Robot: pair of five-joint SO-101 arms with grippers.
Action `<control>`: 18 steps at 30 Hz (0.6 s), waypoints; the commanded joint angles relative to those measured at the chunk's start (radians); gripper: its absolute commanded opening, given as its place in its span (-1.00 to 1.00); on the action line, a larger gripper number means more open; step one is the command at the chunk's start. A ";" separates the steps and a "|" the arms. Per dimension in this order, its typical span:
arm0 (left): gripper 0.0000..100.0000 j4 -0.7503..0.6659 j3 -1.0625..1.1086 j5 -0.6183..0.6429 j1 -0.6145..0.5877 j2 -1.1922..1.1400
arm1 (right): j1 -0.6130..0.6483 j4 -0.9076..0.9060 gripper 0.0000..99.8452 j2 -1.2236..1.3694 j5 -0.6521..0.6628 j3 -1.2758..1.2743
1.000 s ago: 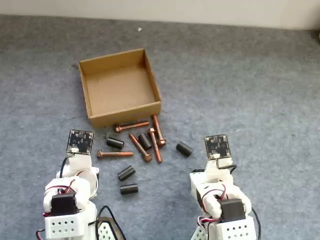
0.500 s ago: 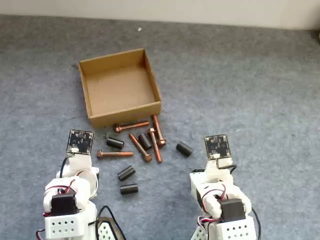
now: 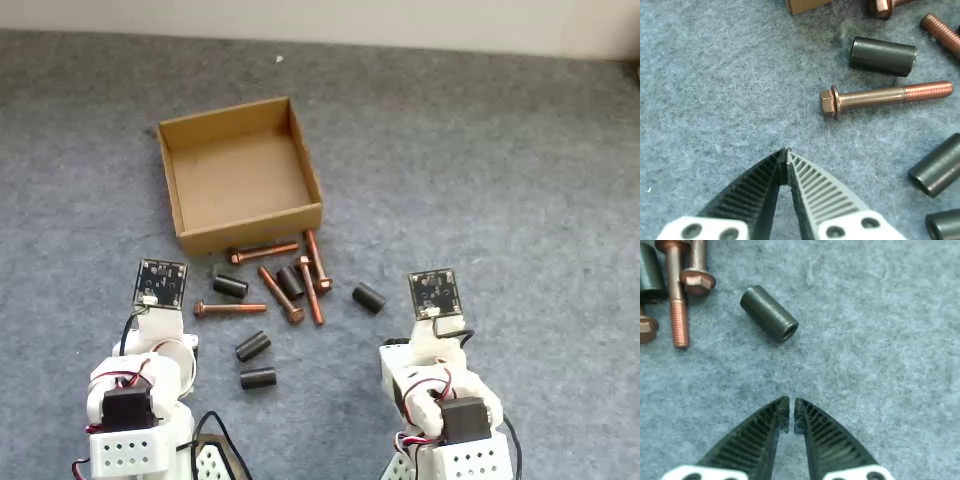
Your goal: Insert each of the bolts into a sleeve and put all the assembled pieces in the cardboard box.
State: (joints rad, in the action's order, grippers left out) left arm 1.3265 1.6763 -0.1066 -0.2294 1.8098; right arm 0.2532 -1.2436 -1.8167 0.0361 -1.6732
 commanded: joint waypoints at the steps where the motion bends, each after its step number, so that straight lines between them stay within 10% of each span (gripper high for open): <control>1: -0.98 0.000 0.019 -0.005 0.005 0.002 | -0.007 -0.005 -0.96 -0.013 0.006 -0.142; 13: -0.98 0.000 0.019 -0.003 0.001 0.002 | -0.010 0.079 -0.95 -0.007 0.014 0.025; 18: -0.98 0.000 0.019 -0.003 0.001 0.002 | -0.010 0.074 -0.95 -0.004 0.259 0.166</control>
State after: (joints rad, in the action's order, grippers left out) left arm 1.3265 1.6763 -0.1066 -0.2309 1.8098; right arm 0.2486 -1.1960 -1.8197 0.1189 -1.6364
